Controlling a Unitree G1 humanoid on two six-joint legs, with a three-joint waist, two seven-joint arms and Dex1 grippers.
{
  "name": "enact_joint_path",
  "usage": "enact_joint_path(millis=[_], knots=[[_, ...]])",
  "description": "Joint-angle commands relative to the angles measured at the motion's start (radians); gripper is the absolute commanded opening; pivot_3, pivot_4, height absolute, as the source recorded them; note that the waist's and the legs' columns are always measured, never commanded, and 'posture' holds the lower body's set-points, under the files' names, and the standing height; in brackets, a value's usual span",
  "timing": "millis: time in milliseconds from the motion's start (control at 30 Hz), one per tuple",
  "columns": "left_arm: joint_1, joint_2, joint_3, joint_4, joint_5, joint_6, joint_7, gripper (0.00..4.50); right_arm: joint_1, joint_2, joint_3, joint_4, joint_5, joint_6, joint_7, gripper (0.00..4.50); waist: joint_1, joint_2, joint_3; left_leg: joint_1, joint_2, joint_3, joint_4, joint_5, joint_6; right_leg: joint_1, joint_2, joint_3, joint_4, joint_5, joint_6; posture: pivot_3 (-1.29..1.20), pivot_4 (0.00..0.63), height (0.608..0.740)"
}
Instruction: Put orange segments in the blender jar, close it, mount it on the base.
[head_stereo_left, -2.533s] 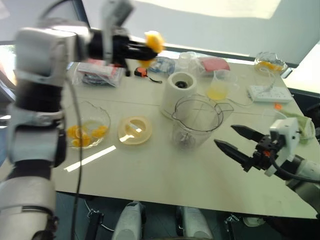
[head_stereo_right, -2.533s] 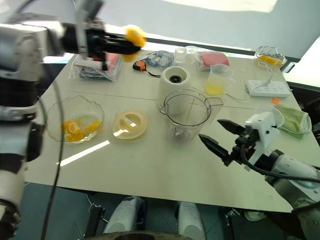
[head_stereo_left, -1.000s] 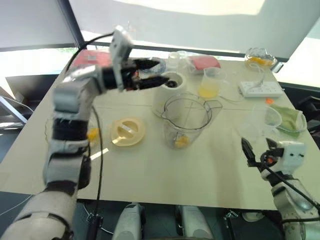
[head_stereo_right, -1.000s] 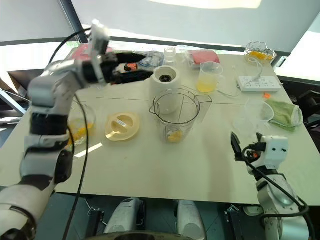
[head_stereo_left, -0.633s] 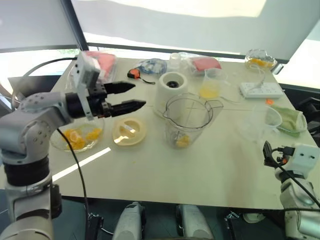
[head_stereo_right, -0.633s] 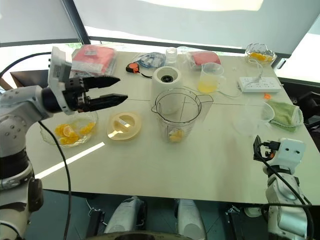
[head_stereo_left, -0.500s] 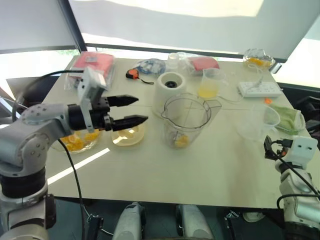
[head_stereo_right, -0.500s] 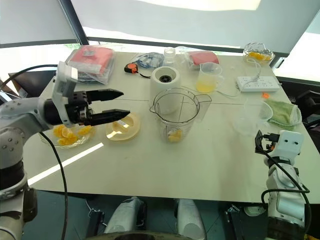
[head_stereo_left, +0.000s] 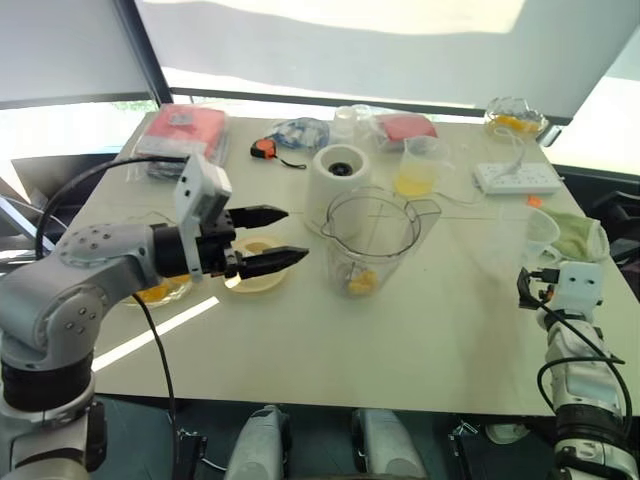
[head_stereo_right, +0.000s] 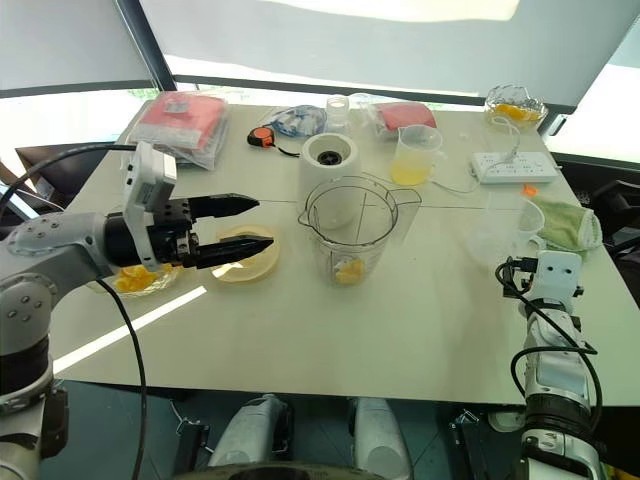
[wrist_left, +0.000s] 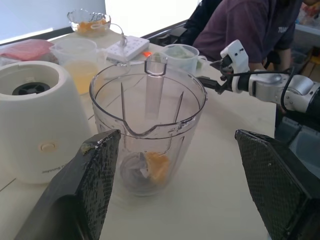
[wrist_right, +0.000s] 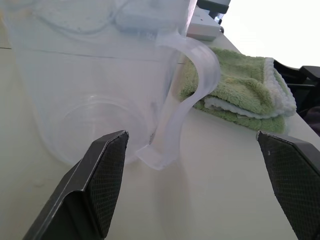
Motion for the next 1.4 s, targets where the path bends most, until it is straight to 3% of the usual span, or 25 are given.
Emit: enact_joint_path(millis=[33,333,833,1100,1133,1400], knots=[[-0.006,0.016,-0.009,-0.024,-0.022,-0.022,0.003,3.8,-0.019,-0.009,-0.014,-0.001,-0.017,-0.03,-0.039,4.26,0.0,0.0,0.0,0.0,0.0,0.0,0.0,0.0,0.0,0.0,0.0,0.0,0.0,0.0,0.0,0.0,0.15,0.74],[-0.001,0.027,-0.037,-0.023,-0.034,-0.034,0.005,3.8,-0.072,-0.018,-0.017,0.09,-0.023,-0.075,-0.09,4.26,-0.002,0.0,0.0,0.004,0.0,0.004,-0.001,0.0,0.0,0.001,0.001,0.005,0.0,0.0,0.0,0.0,0.15,0.74],[-0.004,0.036,-0.054,-0.022,-0.038,-0.043,0.027,3.8,-0.254,-0.044,0.02,0.42,-0.078,-0.233,-0.189,4.26,-0.027,0.0,0.0,0.007,0.0,0.005,-0.002,0.0,0.0,0.005,0.001,0.007,-0.002,0.0,0.0,0.0,0.15,0.74],[0.007,0.049,-0.052,-0.036,-0.054,-0.041,0.038,3.83,-0.349,-0.058,0.055,0.574,-0.092,-0.307,-0.194,0.24,-0.027,0.0,0.001,0.007,0.0,0.005,-0.003,0.0,0.0,0.005,0.002,0.007,-0.002,0.0,0.0,0.0,0.15,0.74],[0.01,0.052,-0.051,-0.039,-0.057,-0.04,0.039,3.83,-0.357,-0.059,0.059,0.586,-0.092,-0.313,-0.192,0.07,-0.027,0.0,0.001,0.007,0.0,0.005,-0.003,0.0,0.0,0.005,0.002,0.007,-0.002,0.0,0.0,0.0,0.15,0.74],[0.022,0.068,-0.048,-0.044,-0.07,-0.042,0.049,3.83,-0.39,-0.06,0.07,0.634,-0.083,-0.337,-0.177,0.07,-0.027,-0.001,0.001,0.007,0.0,0.004,-0.003,0.0,0.0,0.007,0.002,0.007,-0.003,0.0,0.0,0.0,0.15,0.74]])
